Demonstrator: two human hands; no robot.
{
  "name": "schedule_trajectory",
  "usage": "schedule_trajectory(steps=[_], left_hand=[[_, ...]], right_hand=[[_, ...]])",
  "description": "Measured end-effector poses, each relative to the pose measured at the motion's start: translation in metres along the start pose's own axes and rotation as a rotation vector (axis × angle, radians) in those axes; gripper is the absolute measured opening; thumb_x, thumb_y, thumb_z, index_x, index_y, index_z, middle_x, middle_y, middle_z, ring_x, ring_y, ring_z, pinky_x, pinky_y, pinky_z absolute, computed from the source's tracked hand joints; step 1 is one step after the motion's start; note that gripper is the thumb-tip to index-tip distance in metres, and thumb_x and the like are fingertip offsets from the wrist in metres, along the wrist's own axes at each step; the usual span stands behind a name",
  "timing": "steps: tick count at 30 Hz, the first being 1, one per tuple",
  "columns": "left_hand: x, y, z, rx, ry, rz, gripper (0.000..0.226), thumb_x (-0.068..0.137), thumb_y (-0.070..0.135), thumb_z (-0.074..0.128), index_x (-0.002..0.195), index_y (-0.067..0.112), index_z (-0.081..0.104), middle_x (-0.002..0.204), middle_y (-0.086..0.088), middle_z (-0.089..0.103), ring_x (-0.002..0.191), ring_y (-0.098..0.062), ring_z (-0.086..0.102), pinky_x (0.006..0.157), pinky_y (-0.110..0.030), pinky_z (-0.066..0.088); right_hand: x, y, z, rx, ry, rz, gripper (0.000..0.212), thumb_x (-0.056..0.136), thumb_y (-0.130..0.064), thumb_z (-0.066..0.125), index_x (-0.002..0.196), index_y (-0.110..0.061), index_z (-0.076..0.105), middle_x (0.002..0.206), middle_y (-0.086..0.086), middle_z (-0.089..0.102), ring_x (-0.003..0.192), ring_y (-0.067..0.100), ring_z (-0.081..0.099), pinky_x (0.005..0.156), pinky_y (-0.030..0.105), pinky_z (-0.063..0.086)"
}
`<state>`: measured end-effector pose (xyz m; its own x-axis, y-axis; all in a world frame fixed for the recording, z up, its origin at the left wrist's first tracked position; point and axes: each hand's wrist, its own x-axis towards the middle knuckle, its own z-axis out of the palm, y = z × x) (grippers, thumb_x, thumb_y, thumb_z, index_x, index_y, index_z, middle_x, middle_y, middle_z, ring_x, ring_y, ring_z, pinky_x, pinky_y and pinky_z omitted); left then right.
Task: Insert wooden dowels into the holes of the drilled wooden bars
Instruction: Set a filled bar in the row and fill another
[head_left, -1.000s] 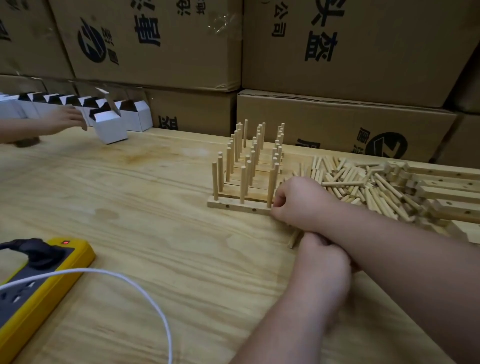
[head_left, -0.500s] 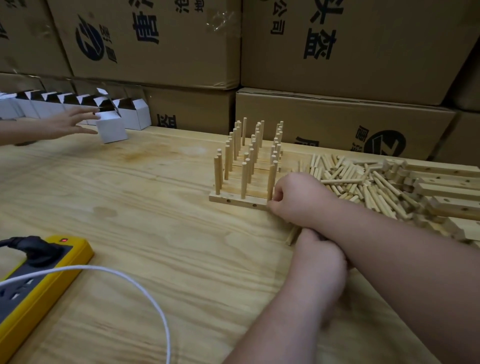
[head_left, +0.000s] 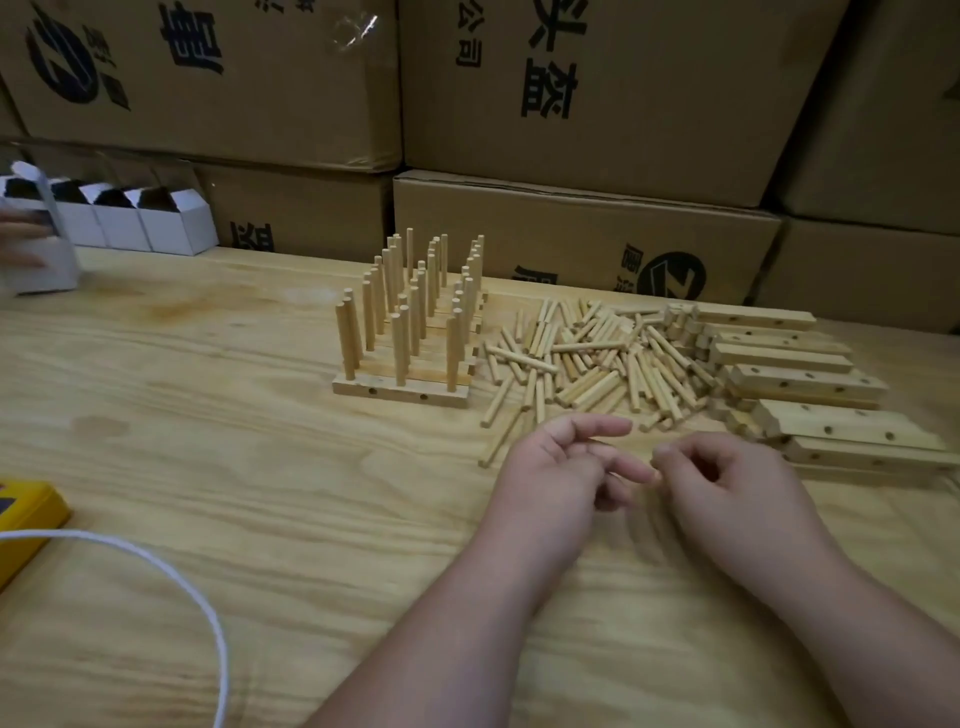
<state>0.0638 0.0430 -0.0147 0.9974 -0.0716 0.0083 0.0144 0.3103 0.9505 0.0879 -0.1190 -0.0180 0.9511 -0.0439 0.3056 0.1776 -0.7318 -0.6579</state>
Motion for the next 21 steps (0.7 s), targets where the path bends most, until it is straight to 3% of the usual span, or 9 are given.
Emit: schedule_trajectory(steps=[3,8,13,18,21], left_hand=[[0.001,-0.001,-0.001,-0.015,0.039,0.029,0.034,0.093,-0.013,0.042,0.1,0.009,0.067,0.069,-0.004,0.072,0.053,-0.009,0.057,0.056,-0.017,0.048],[0.003,-0.007,0.0,-0.028,0.068,0.058,0.035,0.092,-0.016,0.04,0.1,0.006,0.067,0.067,-0.006,0.071,0.052,-0.01,0.055,0.054,-0.018,0.048],[0.005,-0.01,-0.002,-0.009,0.094,0.08,0.039,0.089,-0.018,0.039,0.101,0.006,0.068,0.068,-0.007,0.07,0.053,-0.013,0.055,0.054,-0.02,0.047],[0.005,-0.011,-0.004,-0.012,0.092,0.089,0.04,0.088,-0.017,0.04,0.102,0.006,0.069,0.07,-0.008,0.07,0.054,-0.013,0.056,0.053,-0.02,0.048],[0.006,-0.012,-0.005,-0.025,0.094,0.084,0.04,0.089,-0.017,0.04,0.1,0.007,0.07,0.07,-0.008,0.069,0.054,-0.013,0.055,0.054,-0.02,0.048]], right_hand=[[0.002,0.015,-0.001,-0.02,0.003,0.046,0.028,0.09,-0.032,0.066,0.063,-0.024,0.068,0.066,-0.018,0.067,0.071,-0.006,0.059,0.061,0.017,0.039],[0.01,0.017,0.008,-0.065,-0.029,0.054,0.032,0.09,-0.042,0.063,0.065,-0.022,0.062,0.061,-0.008,0.062,0.066,0.013,0.059,0.065,0.035,0.05],[0.012,0.019,0.01,-0.136,-0.015,0.05,0.031,0.086,-0.052,0.06,0.068,-0.027,0.061,0.061,-0.013,0.062,0.062,0.005,0.057,0.058,0.029,0.045],[0.017,0.018,0.005,-0.054,0.059,0.025,0.027,0.087,-0.044,0.062,0.066,-0.026,0.059,0.061,-0.012,0.061,0.06,0.004,0.056,0.056,0.029,0.044],[0.024,0.019,-0.008,-0.114,0.126,-0.009,0.016,0.088,-0.037,0.062,0.074,-0.029,0.06,0.074,-0.013,0.062,0.071,0.004,0.056,0.057,0.025,0.041]])
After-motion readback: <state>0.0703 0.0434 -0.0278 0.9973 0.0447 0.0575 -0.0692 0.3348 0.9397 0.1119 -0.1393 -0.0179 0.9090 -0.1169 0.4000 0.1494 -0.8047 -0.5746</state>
